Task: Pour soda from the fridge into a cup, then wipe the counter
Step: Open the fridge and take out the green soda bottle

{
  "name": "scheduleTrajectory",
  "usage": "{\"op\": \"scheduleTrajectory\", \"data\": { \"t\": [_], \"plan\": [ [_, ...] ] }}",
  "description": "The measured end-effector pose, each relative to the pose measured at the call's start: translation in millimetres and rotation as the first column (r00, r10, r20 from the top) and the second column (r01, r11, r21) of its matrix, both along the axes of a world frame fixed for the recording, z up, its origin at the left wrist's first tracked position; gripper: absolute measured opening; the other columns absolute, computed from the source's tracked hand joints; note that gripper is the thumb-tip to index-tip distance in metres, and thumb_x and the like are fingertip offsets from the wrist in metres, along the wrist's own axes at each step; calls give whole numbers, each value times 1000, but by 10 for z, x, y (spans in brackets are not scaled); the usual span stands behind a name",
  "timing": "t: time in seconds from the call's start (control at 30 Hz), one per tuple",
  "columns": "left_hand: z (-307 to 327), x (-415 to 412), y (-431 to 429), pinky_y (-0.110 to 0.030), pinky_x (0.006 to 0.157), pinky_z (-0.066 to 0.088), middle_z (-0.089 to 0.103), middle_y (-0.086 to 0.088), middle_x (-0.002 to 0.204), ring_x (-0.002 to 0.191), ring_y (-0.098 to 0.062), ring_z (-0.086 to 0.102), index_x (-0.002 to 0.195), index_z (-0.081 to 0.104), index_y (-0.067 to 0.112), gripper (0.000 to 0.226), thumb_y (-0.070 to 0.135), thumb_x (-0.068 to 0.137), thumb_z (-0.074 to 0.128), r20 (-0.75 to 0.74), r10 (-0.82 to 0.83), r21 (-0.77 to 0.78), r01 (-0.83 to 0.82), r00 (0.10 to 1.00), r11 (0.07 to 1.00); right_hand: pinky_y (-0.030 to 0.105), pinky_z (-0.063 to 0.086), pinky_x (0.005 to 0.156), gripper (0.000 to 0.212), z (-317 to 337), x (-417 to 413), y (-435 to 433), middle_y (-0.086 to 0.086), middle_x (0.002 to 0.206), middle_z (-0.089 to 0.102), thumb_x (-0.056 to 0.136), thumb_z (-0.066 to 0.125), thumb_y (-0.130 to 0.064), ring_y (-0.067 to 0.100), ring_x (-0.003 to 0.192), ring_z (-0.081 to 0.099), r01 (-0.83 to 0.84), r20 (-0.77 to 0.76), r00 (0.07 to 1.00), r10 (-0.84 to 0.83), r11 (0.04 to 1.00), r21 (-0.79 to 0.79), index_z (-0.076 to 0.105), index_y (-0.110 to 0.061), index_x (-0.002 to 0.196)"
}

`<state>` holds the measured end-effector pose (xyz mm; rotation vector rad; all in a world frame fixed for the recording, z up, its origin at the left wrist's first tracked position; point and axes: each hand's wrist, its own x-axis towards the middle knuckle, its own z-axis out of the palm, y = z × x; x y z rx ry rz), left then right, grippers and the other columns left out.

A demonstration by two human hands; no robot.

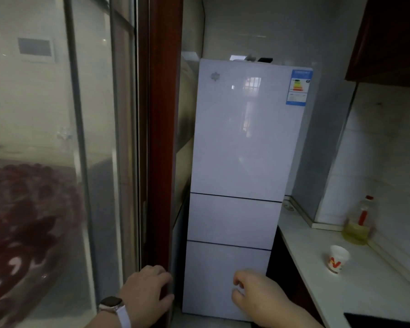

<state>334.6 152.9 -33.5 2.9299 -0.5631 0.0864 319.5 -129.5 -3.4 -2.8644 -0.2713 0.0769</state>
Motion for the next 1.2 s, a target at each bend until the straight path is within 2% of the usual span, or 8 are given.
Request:
{"op": "scheduleTrajectory", "data": {
  "t": [0.2,0.33,0.4,0.5,0.67,0.83,1.03,1.2],
  "plan": [
    [-34,703,-230,-29,103,38,44,14,140,128,-9,41,134,49,36,54,61,87,44,-57,34,50,-31,998,998,25,44,93,34,-236,887,-249,-5,124,57,88,51,-48,15,110,57,-30,-45,998,32,999,43,59,-28,115],
    [18,1301,-595,-31,104,39,45,16,140,128,-10,42,133,49,38,80,71,65,22,-48,53,83,-49,997,995,25,43,95,37,-246,1503,-583,-3,124,55,89,51,-45,17,111,56,-64,-80,994,68,997,50,60,-23,117],
    [85,1617,-851,-32,103,40,46,14,138,126,-11,43,131,50,36,70,68,73,28,-55,66,124,-58,996,991,26,44,94,37,-215,1786,-831,-4,120,54,90,50,-44,17,111,55,-79,-81,993,84,995,58,59,-22,118],
    [248,2030,-1240,-34,103,40,50,10,135,124,-14,45,129,53,34,58,58,79,38,-34,92,122,-87,995,989,26,44,90,34,-82,2181,-1230,-2,123,53,94,48,-41,18,112,54,-100,-20,995,101,993,57,58,-20,120],
    [359,2474,-1621,-30,97,42,53,9,133,123,-15,48,128,57,33,82,66,64,17,49,100,40,-102,994,994,28,44,86,33,111,2711,-1707,-4,120,51,98,44,-42,15,105,51,-134,81,989,126,987,94,54,-22,123],
    [339,2885,-1797,-27,96,39,49,10,137,125,-12,46,128,56,32,55,59,84,38,34,96,80,-99,995,992,28,42,82,34,-11,3058,-1890,-5,117,47,98,47,-40,17,110,51,-160,40,987,158,984,79,54,-21,124],
    [305,3461,-1782,-25,96,39,49,11,136,125,-11,46,129,55,33,46,53,87,49,23,104,84,-106,994,991,29,44,89,36,-76,3570,-1941,-3,119,48,97,45,-41,18,112,51,-149,19,989,148,986,74,53,-21,125],
    [318,4107,-1588,-24,80,40,58,10,109,107,-14,56,113,61,30,34,49,85,54,19,177,-78,-175,984,981,29,43,86,37,7,4082,-1813,0,126,50,96,45,-40,19,113,51,-159,78,985,156,987,32,53,-21,126]
  ]
}}
